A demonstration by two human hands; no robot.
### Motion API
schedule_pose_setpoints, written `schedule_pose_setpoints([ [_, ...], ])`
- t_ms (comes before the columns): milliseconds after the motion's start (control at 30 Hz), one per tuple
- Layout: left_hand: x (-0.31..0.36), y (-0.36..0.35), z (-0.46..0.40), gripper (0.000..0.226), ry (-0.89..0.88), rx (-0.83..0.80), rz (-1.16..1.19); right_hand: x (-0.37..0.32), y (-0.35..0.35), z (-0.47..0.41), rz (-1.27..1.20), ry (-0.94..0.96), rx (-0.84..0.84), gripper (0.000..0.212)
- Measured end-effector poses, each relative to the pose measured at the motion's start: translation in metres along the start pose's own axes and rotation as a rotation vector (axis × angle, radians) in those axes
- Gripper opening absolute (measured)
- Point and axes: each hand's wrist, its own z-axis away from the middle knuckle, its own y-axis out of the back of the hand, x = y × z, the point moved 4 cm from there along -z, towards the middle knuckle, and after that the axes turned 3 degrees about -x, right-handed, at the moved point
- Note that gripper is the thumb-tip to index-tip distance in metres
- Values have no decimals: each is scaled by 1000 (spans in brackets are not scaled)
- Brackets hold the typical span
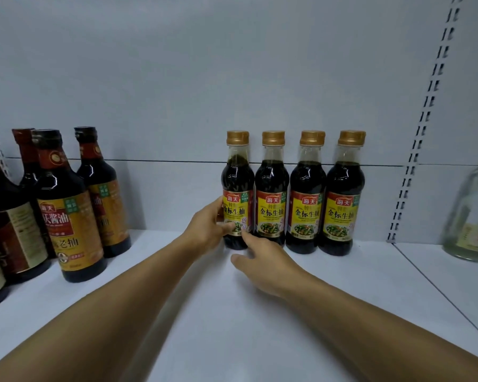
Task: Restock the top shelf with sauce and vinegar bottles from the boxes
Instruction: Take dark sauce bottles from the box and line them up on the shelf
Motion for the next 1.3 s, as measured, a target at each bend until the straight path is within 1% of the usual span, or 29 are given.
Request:
schedule_pose_setpoints([
  [167, 1, -3, 3, 43, -12, 54, -58, -4, 2, 3, 15, -13, -26, 64],
  [267, 4, -3, 6, 39, 24, 71, -81, -8, 5, 6, 17, -22, -16, 56],
  [400, 9, -6, 16, 38, 79, 50, -145, -15, 11, 16, -45, -27, 4, 48],
  [567, 27, -8, 40, 53, 94, 47, -201, -23, 15, 32, -55, -50, 27, 49],
  [733, 44, -4, 65, 41, 18, 28, -190, -39, 15, 49, -8, -64, 63, 39],
  [867, 56, 1, 91, 40, -36, 19, -165, -57, 12, 65, 15, -86, 98, 36],
  [933, 60, 4, 106, 42, -43, 12, -156, -68, 12, 75, 7, -94, 131, 37],
  [1067, 66, 12, 142, 44, -53, -19, -160, -91, 5, 94, 39, -82, 178, 32],
  [1300, 73, 30, 203, 46, -72, -49, -196, -129, -15, 144, 66, -69, 185, 36],
])
